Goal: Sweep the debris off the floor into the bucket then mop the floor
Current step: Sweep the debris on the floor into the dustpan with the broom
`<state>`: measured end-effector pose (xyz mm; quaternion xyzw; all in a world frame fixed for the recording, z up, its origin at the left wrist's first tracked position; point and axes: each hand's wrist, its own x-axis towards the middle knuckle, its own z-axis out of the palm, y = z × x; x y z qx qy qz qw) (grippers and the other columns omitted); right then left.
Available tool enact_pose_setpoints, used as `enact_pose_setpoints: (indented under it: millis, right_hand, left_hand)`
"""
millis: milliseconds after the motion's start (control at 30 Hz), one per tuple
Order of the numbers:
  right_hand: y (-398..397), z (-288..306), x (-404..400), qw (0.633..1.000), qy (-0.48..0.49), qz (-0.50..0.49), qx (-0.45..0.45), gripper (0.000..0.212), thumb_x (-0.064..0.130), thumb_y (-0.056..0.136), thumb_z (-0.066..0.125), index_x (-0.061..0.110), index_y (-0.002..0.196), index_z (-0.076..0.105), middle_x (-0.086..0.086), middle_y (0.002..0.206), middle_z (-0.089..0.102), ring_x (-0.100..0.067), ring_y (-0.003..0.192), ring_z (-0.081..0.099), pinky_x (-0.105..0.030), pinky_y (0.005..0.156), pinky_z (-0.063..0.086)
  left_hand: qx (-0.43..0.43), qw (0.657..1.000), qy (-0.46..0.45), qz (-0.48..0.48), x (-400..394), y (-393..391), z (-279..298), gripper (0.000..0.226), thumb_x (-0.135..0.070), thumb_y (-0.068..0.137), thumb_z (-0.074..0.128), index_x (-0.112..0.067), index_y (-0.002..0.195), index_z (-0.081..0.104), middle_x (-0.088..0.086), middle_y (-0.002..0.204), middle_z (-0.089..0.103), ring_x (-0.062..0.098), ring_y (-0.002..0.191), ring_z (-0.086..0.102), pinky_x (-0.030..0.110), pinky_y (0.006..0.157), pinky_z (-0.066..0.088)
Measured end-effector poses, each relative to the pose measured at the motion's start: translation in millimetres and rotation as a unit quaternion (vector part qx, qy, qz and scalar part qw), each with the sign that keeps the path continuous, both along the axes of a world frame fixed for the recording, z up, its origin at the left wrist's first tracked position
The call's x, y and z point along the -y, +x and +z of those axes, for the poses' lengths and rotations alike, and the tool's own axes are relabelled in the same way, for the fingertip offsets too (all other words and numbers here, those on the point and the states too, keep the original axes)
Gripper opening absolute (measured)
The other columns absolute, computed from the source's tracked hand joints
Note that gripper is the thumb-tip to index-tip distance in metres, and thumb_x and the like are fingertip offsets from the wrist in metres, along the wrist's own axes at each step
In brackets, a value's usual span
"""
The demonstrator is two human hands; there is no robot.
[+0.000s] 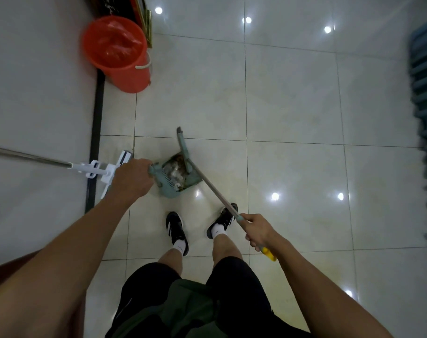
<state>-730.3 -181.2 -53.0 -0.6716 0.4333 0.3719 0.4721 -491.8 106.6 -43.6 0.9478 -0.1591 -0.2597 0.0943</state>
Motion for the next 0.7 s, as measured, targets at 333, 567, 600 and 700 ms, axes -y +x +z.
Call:
enact_pose_setpoints:
  millis: [333, 567, 600, 700]
  right_hand:
    - [-7, -3, -7, 0.967, -0.154, 0.197, 0.046, 0.031, 0.035, 0.104, 0.038, 0.022, 0.125, 0.057, -0.003, 0.074, 0.063, -0.017, 0.053, 0.058, -0.025, 0.039, 0.047]
    - [34, -26, -21, 0.927, -0.193, 0.320, 0.007, 0.024, 0.020, 0.099, 0.044, 0.015, 0.122, 0.052, -0.011, 0.100, 0.064, -0.026, 0.080, 0.062, -0.038, 0.071, 0.058]
    - [40, -30, -24, 0.926, -0.186, 0.328, -0.001, 0.025, 0.018, 0.099, 0.046, 0.014, 0.123, 0.051, -0.011, 0.103, 0.063, -0.025, 0.082, 0.061, -0.037, 0.071, 0.056]
    - [44, -34, -37, 0.925, -0.166, 0.341, -0.020, 0.028, 0.018, 0.098, 0.047, 0.011, 0.125, 0.052, -0.015, 0.111, 0.062, -0.031, 0.094, 0.063, -0.039, 0.077, 0.054]
  left_hand:
    - [0.007, 0.999, 0.022, 0.025, -30, 0, 4, 0.026, -0.015, 0.089, 0.057, -0.025, 0.067, 0.047, 0.002, 0.068, 0.058, 0.024, 0.063, 0.058, 0.035, 0.065, 0.052]
    - [-0.004, 0.999, 0.013, 0.045, -35, -5, 0, 0.009, -0.019, 0.090, 0.060, -0.015, 0.083, 0.064, 0.004, 0.074, 0.063, 0.026, 0.068, 0.063, 0.043, 0.067, 0.058]
    - [-0.001, 0.999, 0.017, 0.042, -35, -6, 0, 0.009, -0.020, 0.090, 0.060, -0.015, 0.084, 0.064, 0.004, 0.074, 0.063, 0.026, 0.069, 0.063, 0.044, 0.068, 0.058]
    - [0.012, 0.999, 0.015, 0.029, -35, -10, -1, 0.007, -0.017, 0.089, 0.060, -0.016, 0.084, 0.064, 0.003, 0.072, 0.061, 0.026, 0.067, 0.062, 0.042, 0.067, 0.058]
